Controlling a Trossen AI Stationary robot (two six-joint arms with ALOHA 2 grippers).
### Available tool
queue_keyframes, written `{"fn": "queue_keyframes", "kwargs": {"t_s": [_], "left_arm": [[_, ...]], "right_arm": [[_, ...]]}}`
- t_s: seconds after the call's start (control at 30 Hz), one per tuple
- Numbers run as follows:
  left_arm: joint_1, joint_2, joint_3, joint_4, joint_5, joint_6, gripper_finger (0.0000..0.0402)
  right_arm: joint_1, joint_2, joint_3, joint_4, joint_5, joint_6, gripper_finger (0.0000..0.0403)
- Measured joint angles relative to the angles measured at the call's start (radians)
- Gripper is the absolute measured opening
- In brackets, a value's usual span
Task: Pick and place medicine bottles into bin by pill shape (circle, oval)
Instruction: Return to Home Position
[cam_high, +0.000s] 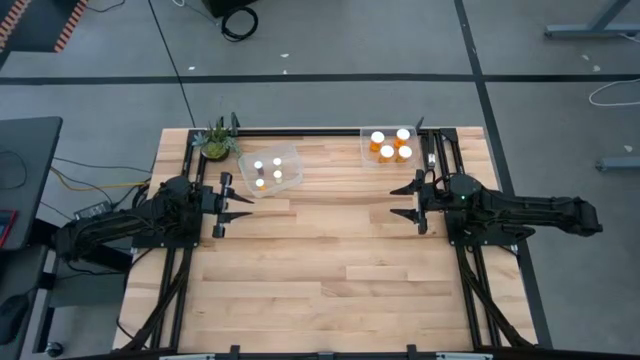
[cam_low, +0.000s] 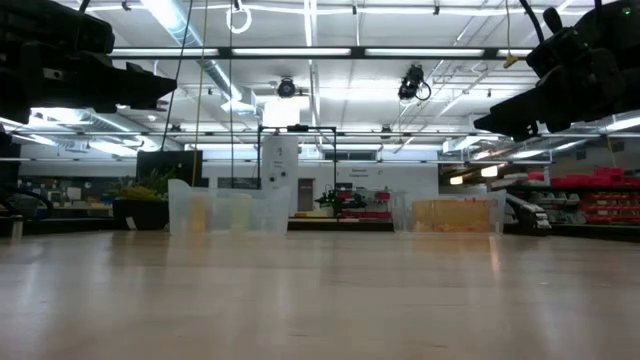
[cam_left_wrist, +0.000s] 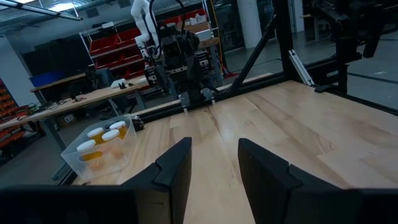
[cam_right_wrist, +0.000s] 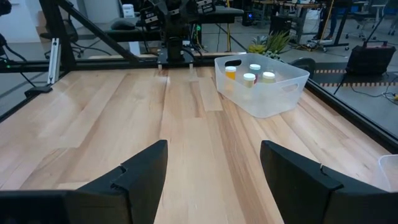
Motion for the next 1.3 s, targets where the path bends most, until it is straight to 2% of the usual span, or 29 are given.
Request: {"fn": "queue_keyframes", "kwargs": {"t_s": [0.3,0.63,1.03,1.3], "left_arm": [[0.000,0.000,0.000,0.000,0.000,0.000,0.0149],[0.000,0.000,0.000,0.000,0.000,0.000,0.0138],[0.000,0.000,0.000,0.000,0.000,0.000,0.0148],[0.000,0.000,0.000,0.000,0.000,0.000,0.0141]], "right_arm": [[0.000,0.000,0.000,0.000,0.000,0.000,0.0264],[0.000,0.000,0.000,0.000,0.000,0.000,0.0264],[0.000,0.000,0.000,0.000,0.000,0.000,0.0264],[0.000,0.000,0.000,0.000,0.000,0.000,0.0264]]}}
